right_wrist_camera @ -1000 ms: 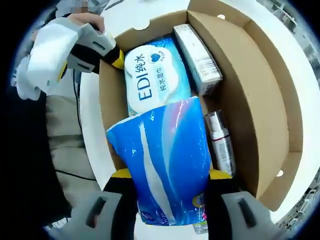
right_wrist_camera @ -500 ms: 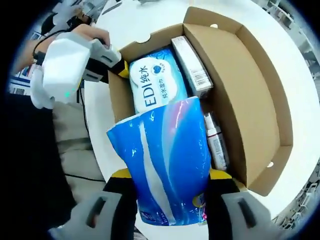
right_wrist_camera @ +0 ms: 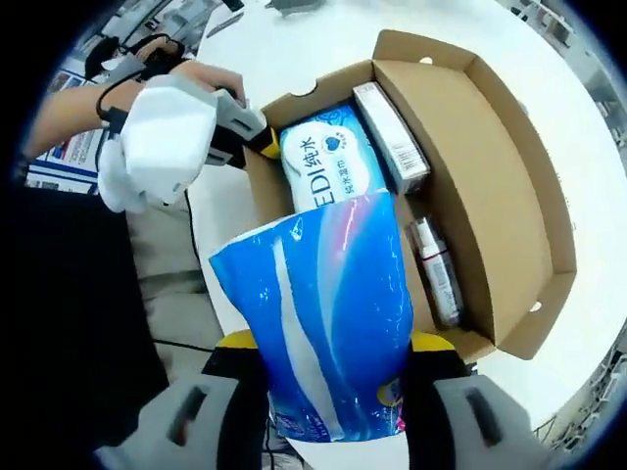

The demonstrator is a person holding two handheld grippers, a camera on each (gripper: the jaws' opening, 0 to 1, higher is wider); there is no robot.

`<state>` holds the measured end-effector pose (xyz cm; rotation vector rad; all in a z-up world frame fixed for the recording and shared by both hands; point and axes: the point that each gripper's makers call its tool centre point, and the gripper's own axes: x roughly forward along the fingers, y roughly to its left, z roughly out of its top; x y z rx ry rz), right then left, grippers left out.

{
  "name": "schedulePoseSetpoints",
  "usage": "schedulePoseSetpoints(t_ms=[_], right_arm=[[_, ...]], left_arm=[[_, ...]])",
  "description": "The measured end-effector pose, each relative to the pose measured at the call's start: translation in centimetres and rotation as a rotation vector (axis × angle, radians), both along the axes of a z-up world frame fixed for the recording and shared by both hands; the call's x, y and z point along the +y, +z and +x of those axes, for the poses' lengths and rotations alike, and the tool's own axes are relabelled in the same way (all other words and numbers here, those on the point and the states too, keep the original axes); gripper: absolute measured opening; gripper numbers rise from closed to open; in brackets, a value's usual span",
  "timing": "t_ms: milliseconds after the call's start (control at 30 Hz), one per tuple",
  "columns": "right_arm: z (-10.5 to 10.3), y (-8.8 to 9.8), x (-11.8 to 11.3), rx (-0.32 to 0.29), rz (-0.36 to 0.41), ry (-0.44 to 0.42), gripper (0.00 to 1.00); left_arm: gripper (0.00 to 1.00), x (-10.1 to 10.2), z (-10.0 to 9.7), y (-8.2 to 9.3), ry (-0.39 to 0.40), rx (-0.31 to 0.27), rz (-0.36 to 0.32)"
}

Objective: Operate the shoe box by opening the lid, removing the specified soft item, and placing it in the target area until the item is outside and the box remains undamaged.

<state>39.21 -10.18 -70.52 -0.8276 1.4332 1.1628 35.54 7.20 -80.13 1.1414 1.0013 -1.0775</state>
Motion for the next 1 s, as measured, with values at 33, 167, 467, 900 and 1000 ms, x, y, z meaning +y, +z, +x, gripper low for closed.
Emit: schedulePoseSetpoints(t_ms=[33, 167, 467, 900, 1000], right_arm=[[0.0, 0.1, 0.0, -0.004, 0.001, 0.002, 0.51], [0.1, 0.7, -0.2, -0.022, -0.008, 0.022, 0.51], [0.2, 1.2, -0.8, -0.037, -0.025, 0.044, 0.51], [0.1, 1.0, -1.3, -0.045, -0.021, 0.043, 0.51], [0.2, 1.0, -1.6, -0.053, -0.025, 0.052, 0.51]], left_arm=[[0.04, 0.0, 0.0, 0.0, 0.0, 0.0, 0.0], [0.04, 0.0, 0.0, 0.0, -0.001, -0.001, 0.0], [0.04, 0.0, 0.0, 0.0, 0.0, 0.002, 0.002], [0.04, 0.1, 0.0, -0.1, 0.002, 0.001, 0.003], [0.04, 0.1, 0.0, -0.1, 0.002, 0.0, 0.003]])
